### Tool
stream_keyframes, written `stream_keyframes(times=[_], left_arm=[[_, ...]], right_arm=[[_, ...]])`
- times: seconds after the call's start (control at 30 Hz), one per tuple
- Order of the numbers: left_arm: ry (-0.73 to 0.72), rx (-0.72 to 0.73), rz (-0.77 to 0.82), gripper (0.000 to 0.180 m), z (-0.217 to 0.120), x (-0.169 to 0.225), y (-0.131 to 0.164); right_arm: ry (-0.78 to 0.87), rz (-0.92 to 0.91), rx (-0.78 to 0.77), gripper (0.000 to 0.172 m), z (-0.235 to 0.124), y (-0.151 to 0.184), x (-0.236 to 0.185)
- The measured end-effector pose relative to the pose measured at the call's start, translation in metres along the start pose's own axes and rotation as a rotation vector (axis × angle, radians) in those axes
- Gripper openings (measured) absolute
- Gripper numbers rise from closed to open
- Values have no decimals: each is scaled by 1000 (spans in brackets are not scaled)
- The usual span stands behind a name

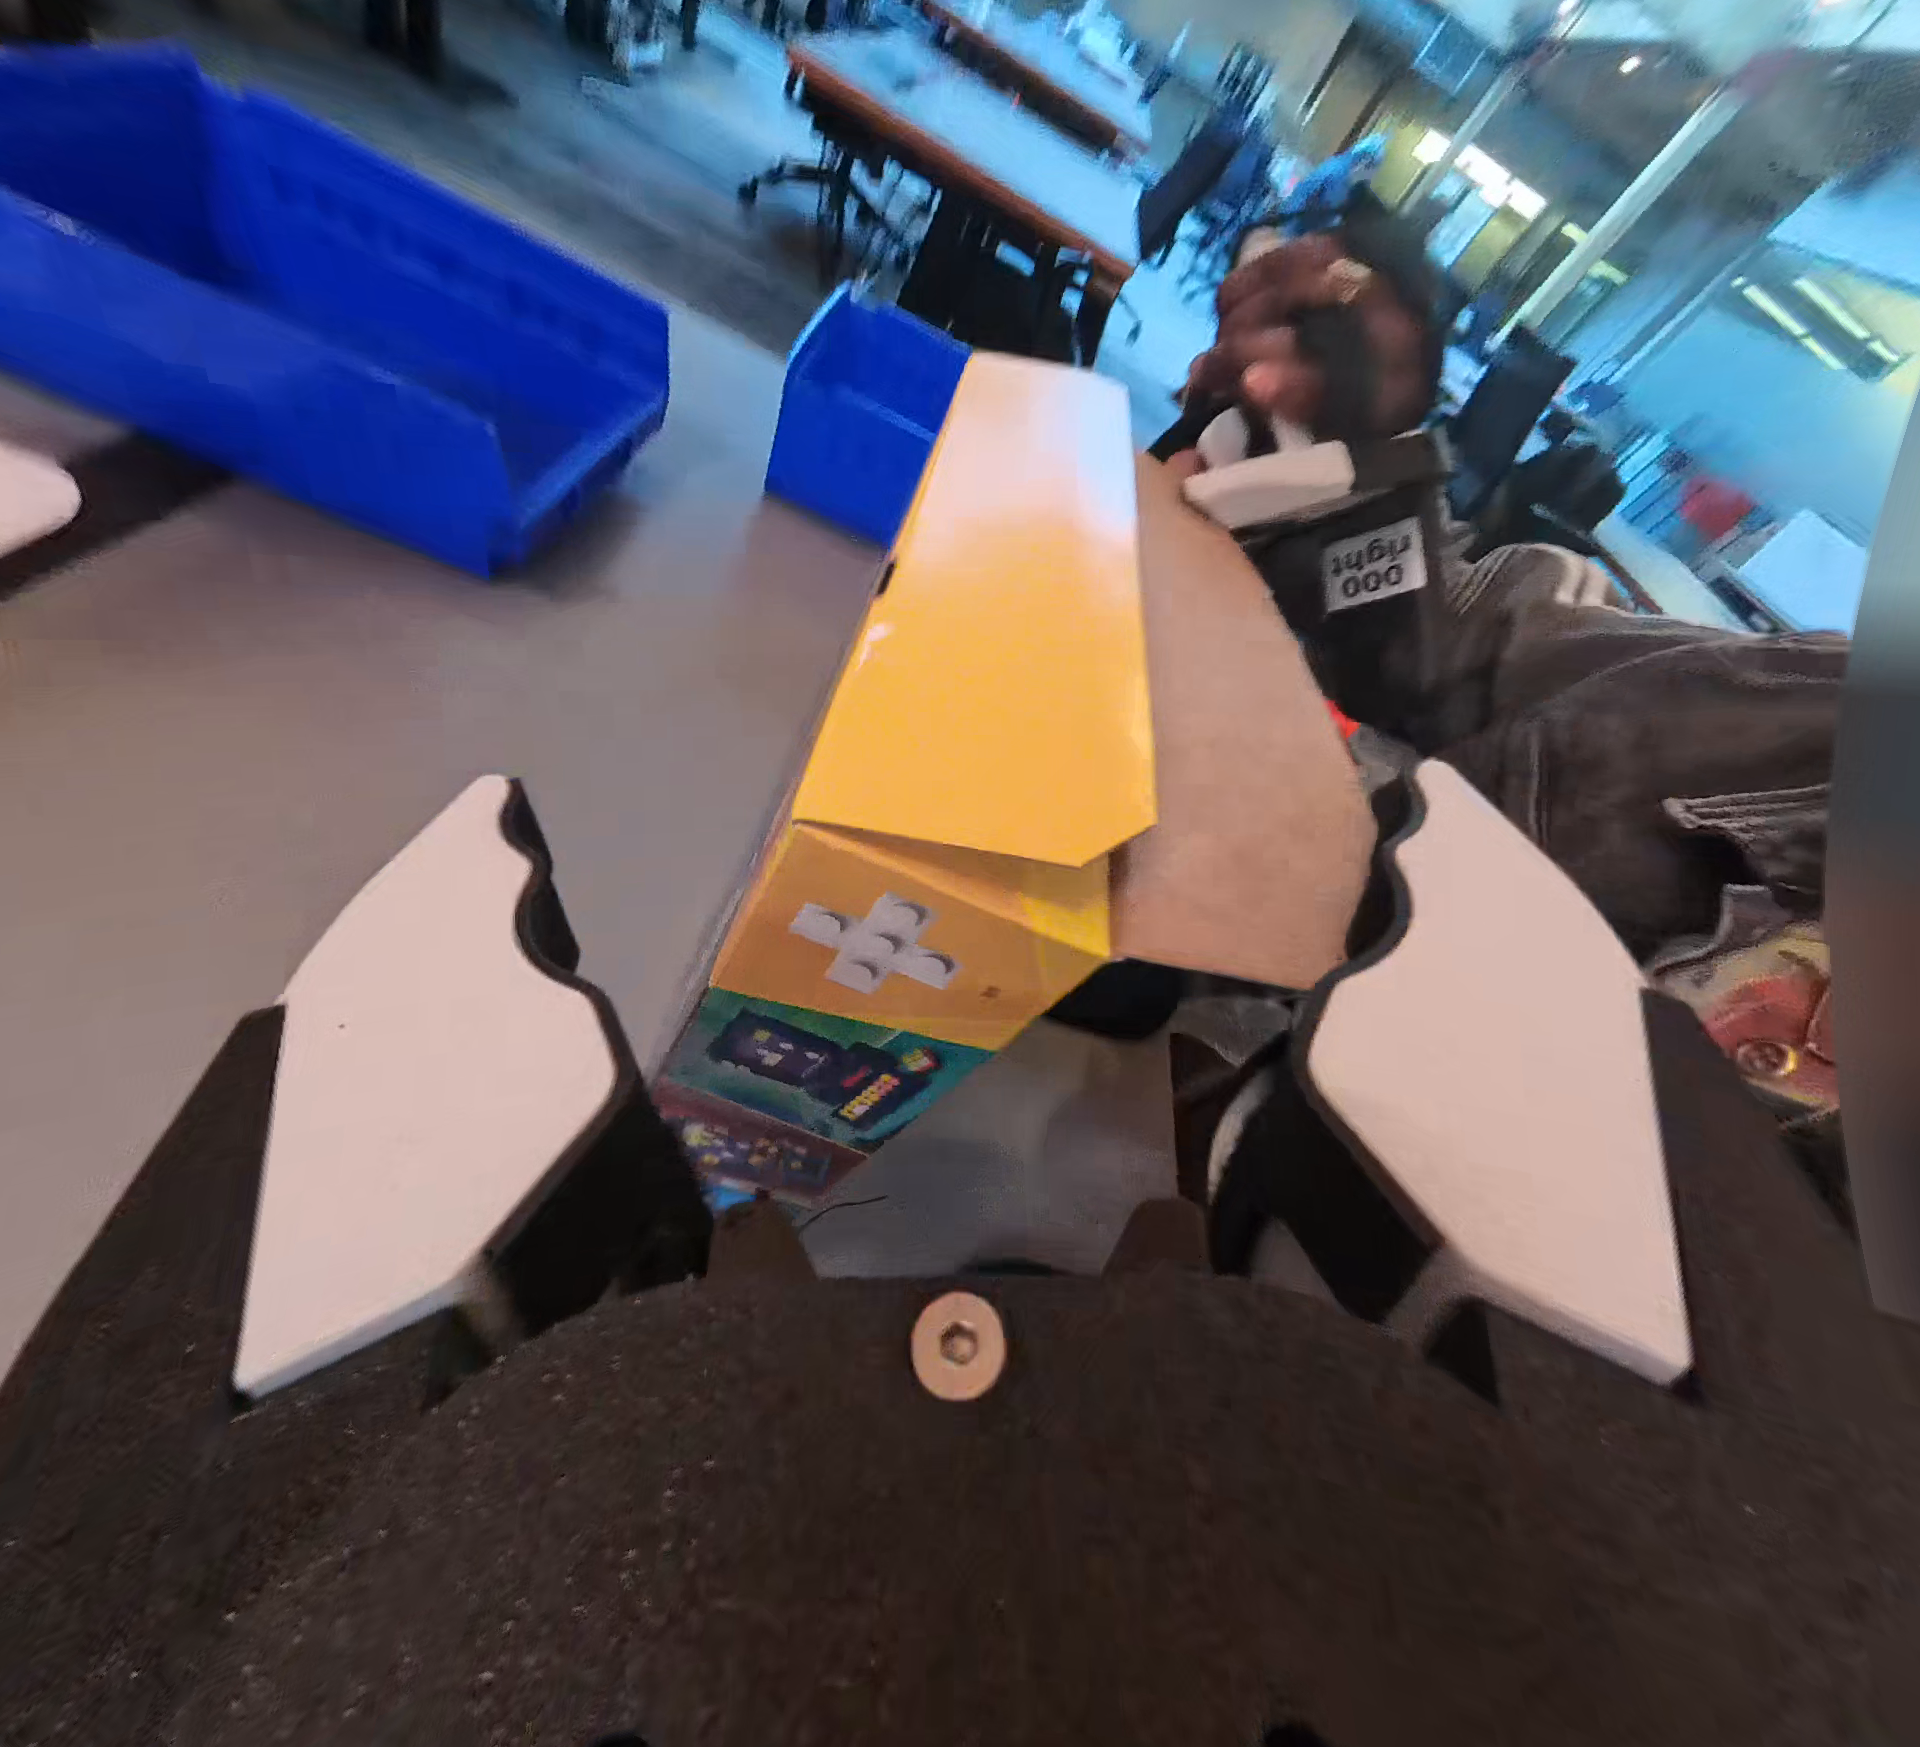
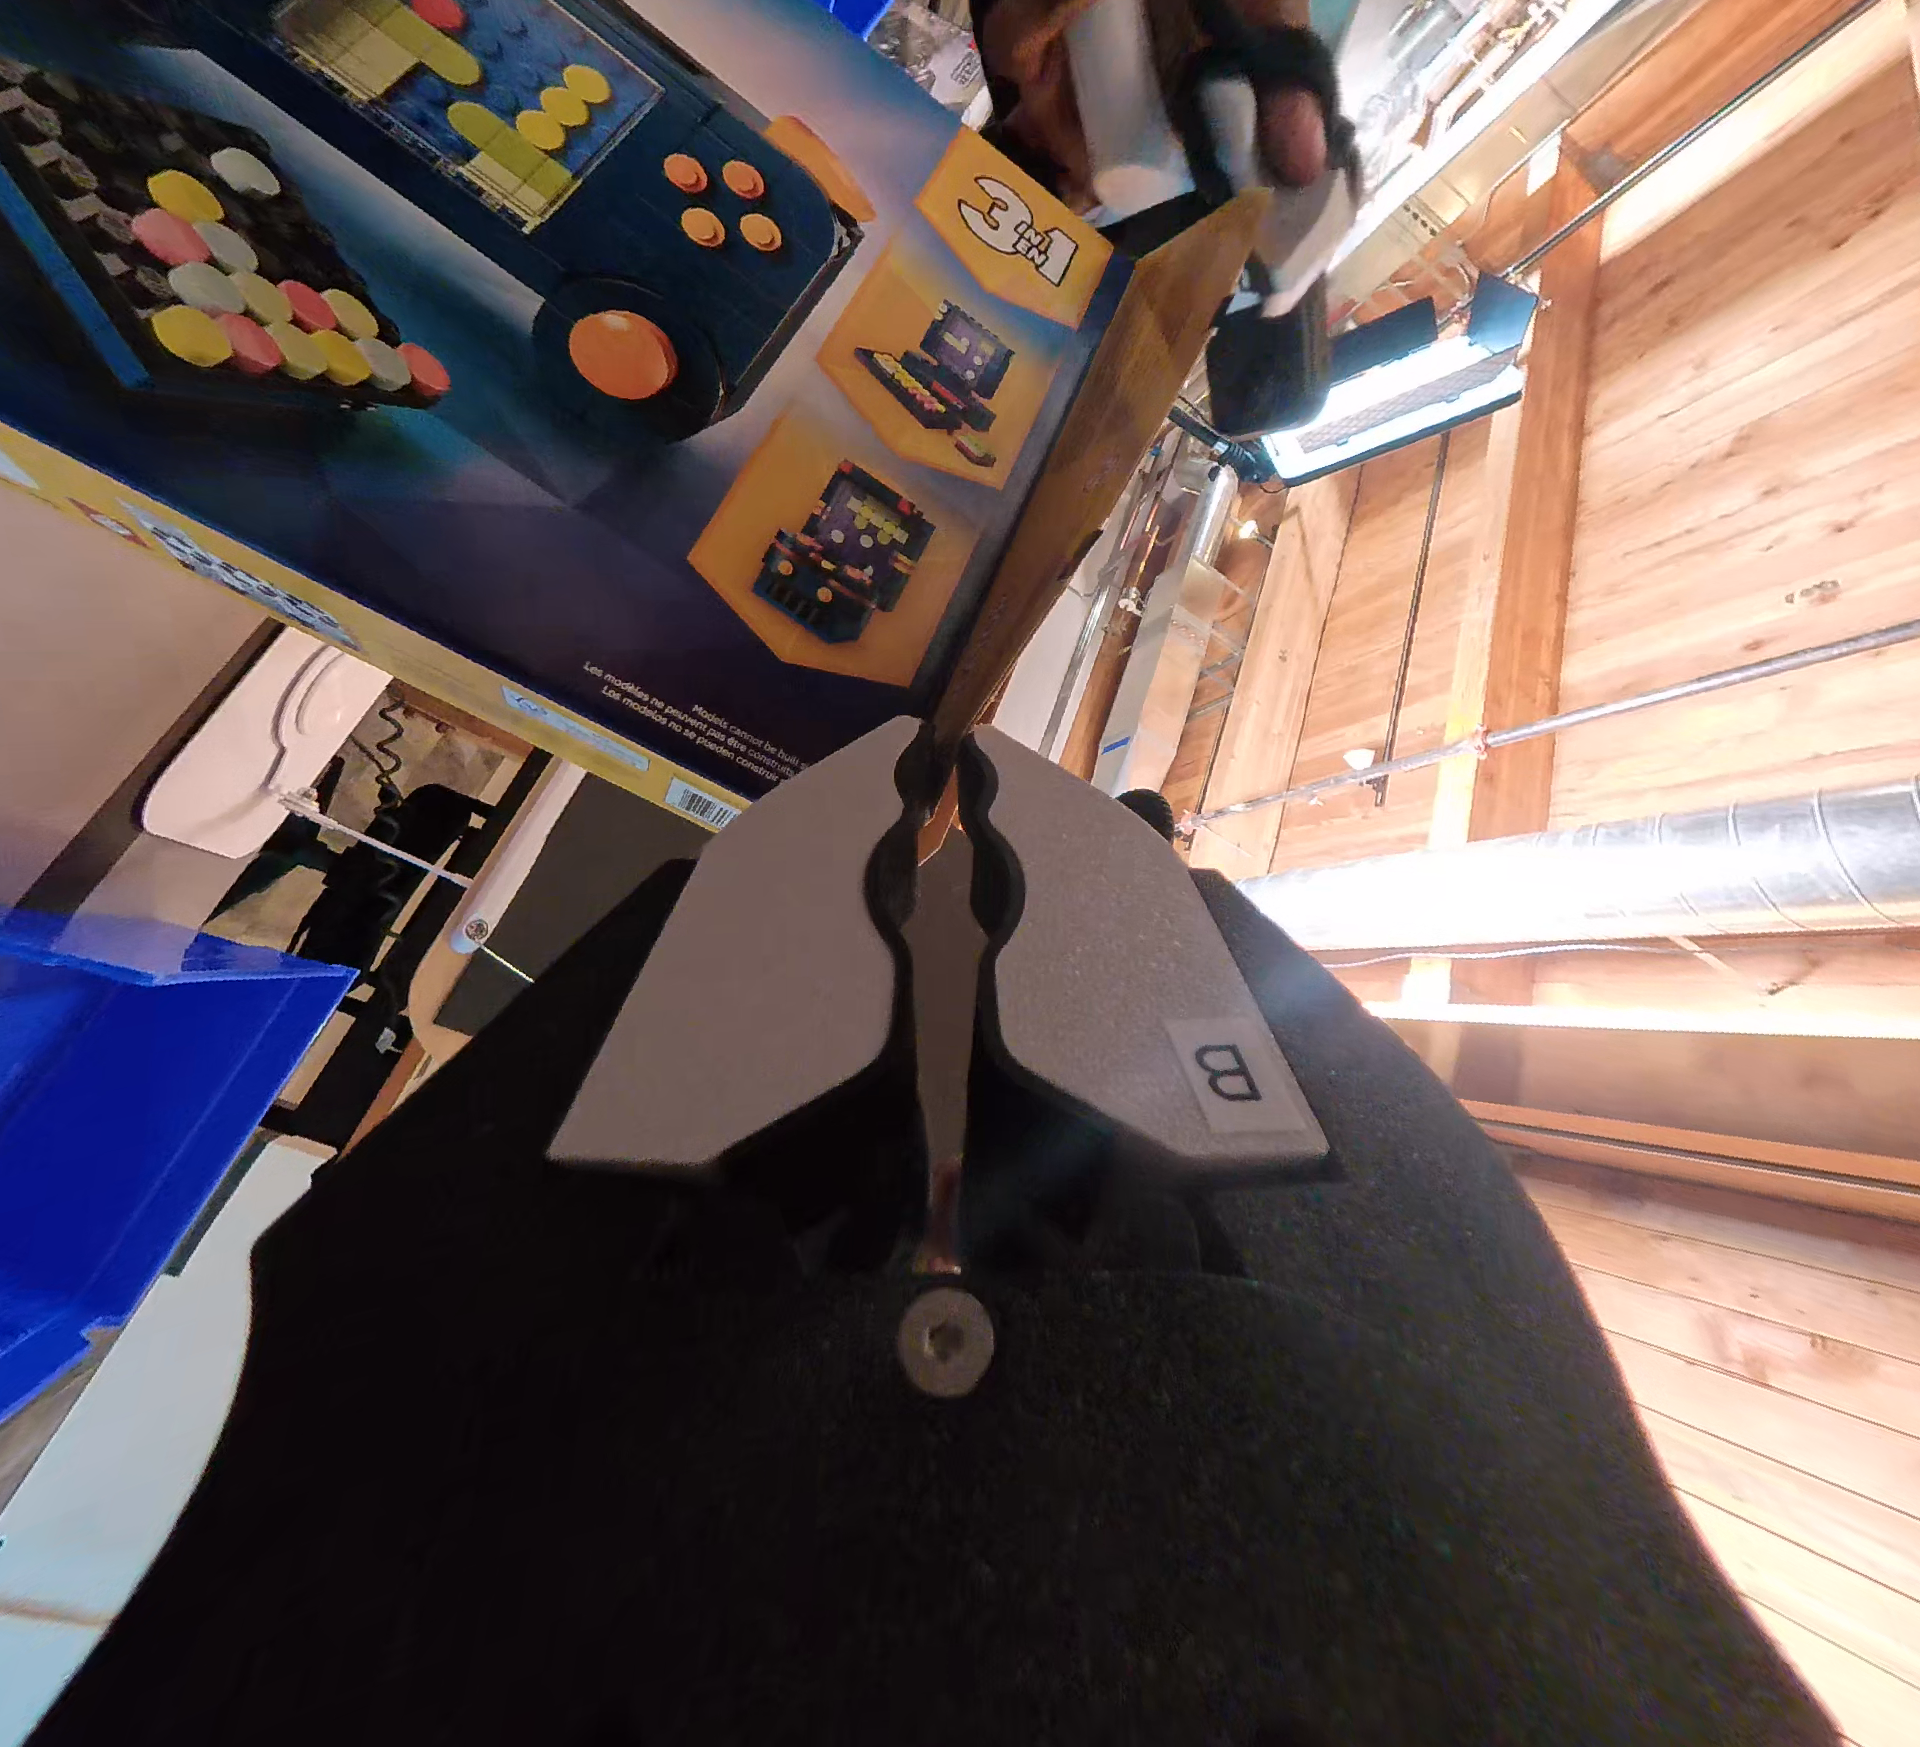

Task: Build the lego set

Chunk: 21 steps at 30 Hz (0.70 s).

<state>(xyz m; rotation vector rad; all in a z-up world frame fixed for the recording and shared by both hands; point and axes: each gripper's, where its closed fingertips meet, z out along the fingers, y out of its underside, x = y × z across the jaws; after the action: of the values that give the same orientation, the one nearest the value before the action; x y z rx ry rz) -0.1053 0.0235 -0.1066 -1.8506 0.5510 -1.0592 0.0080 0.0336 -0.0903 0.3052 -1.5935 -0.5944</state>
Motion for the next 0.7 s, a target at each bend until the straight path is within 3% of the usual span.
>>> stream_keyframes(times=[0.13,0.33,0.43,0.47,0.5,0.6,0.63,0.7], left_arm=[[74,-24,-67,128,7,4,9],[97,55,37,112,7,5,9],[109,68,108,106,7,5,11],[116,72,120,105,7,6,11],[118,79,124,104,7,5,10],[124,100,122,102,6,3,8],[125,98,122,102,7,3,9],[127,91,125,102,8,4,8]], right_arm=[[8,9,-4,4,0,0,-1],[27,21,12,3,2,0,-1],[30,144,46,3,1,0,0],[5,256,76,10,0,-1,-1],[-43,411,125,31,-1,-3,-3],[-252,1188,302,107,-8,1,0],[-343,1482,405,119,-12,3,5],[-390,1989,531,122,-6,23,11]])
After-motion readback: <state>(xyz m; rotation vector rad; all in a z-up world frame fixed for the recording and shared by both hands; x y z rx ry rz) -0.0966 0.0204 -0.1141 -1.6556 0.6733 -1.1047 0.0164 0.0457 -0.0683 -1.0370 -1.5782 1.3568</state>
